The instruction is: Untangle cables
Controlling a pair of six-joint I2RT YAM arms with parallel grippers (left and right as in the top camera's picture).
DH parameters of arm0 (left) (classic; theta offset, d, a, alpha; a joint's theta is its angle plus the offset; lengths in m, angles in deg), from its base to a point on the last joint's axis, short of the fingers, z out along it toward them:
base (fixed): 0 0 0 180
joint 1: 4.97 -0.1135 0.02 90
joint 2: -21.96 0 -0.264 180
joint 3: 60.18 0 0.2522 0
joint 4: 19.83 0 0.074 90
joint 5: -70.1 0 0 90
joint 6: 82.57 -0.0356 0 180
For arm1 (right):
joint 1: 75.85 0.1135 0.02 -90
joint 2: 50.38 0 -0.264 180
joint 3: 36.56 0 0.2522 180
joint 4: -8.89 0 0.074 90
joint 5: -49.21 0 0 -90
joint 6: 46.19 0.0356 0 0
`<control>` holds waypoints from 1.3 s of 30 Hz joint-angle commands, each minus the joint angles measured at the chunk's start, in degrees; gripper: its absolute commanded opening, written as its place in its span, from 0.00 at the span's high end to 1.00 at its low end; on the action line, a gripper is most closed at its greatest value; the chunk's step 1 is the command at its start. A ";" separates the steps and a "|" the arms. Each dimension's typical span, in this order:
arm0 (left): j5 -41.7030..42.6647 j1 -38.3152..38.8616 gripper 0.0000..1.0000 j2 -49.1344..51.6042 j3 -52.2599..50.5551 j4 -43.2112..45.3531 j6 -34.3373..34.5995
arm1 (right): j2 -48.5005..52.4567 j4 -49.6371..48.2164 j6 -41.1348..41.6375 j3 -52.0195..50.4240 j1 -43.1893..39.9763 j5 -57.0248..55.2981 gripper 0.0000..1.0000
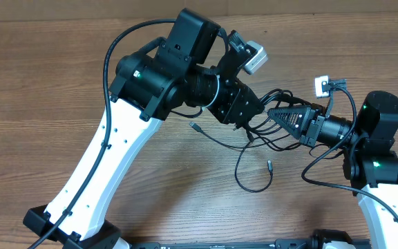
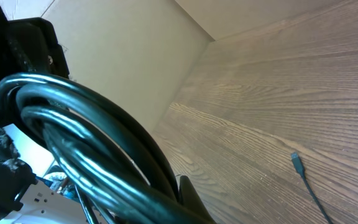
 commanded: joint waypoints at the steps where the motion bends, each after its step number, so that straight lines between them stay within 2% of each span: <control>1: 0.17 0.39 0.86 0.57 0.90 0.22 -1.09 | -0.09 -0.37 -0.57 0.31 -0.07 0.55 0.96; 2: 0.17 0.39 0.95 0.57 0.90 0.22 -1.09 | -0.09 -0.35 -0.57 0.31 -0.07 0.55 0.97; 3: 0.17 0.39 0.96 0.57 0.90 0.22 -1.09 | -0.09 -0.35 -0.59 0.31 -0.07 0.55 0.96; 13: -0.11 0.39 0.96 0.57 0.90 0.22 -1.11 | -0.09 -0.35 -0.57 0.31 -0.07 0.55 0.96; 14: -0.61 0.39 0.96 0.57 0.90 0.22 -1.09 | -0.09 -0.35 -0.57 0.31 -0.07 0.55 0.93; 15: -1.49 0.39 0.96 0.57 0.90 0.20 -1.09 | -0.09 -0.31 -0.57 0.31 -0.07 0.55 0.86; 18: -2.80 0.39 0.96 0.57 0.90 0.26 -1.07 | -0.09 0.33 -0.57 0.31 -0.07 0.50 0.48; 20: -3.06 0.37 0.96 0.57 0.90 0.26 -1.07 | -0.09 0.72 -0.57 0.31 -0.07 0.50 0.32; 22: -4.00 0.28 0.96 0.57 0.90 0.52 -1.03 | -0.09 0.94 -0.57 0.31 -0.07 0.52 0.21; 28: -15.26 0.28 0.96 0.57 0.90 0.57 1.95 | -0.09 3.63 -0.57 0.31 -0.07 0.55 0.15; 39: -13.62 0.96 0.96 0.57 0.90 0.70 -0.35 | -0.09 0.83 -0.55 0.31 -0.07 6.71 0.19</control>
